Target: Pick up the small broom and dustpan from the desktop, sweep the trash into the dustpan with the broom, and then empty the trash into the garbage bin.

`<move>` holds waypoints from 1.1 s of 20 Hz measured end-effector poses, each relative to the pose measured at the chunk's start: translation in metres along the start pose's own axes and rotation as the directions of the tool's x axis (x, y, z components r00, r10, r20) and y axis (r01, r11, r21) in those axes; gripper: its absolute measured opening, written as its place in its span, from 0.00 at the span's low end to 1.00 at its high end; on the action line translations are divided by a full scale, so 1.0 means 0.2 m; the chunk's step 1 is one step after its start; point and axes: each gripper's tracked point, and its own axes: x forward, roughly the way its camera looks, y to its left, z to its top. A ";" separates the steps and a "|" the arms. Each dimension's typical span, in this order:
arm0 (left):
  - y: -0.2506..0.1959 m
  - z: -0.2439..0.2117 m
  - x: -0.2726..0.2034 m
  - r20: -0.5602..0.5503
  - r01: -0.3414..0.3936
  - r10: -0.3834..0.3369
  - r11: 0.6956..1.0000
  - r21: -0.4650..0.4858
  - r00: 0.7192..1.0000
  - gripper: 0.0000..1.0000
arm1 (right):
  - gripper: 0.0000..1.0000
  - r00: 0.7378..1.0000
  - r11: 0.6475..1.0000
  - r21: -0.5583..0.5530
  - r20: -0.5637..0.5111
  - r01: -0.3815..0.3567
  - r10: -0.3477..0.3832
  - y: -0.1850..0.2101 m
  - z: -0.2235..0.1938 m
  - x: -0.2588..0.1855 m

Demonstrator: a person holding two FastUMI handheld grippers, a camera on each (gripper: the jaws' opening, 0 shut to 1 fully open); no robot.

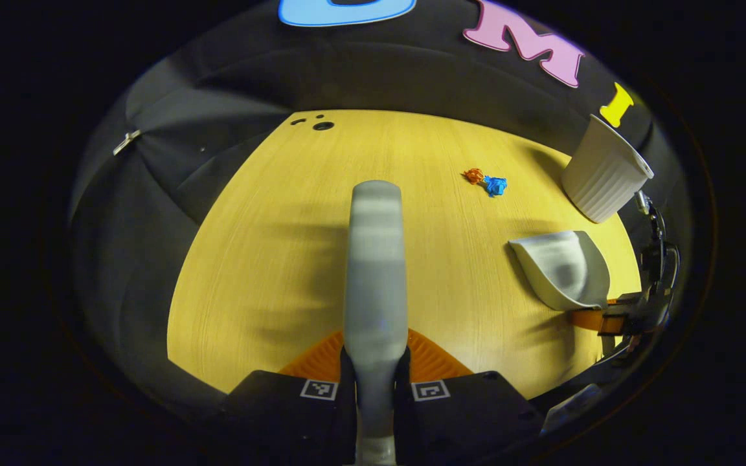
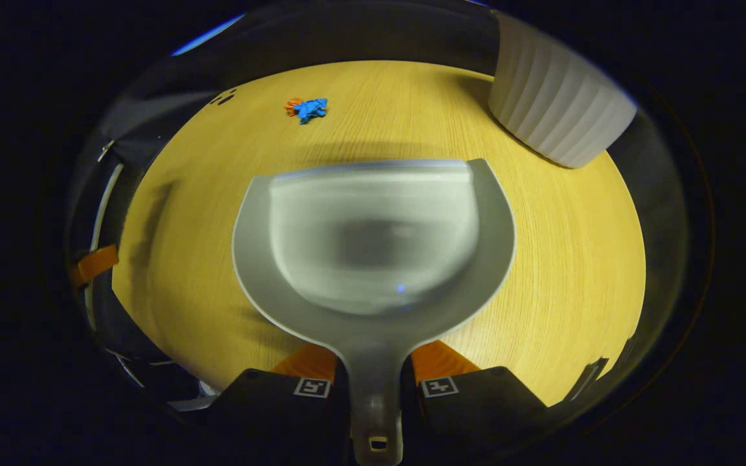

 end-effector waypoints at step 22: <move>-0.46 0.88 0.88 -0.016 -0.012 0.032 0.732 0.681 0.999 0.28 | 0.36 0.999 0.953 -0.301 -0.009 -0.034 0.033 -0.34 0.02 -0.04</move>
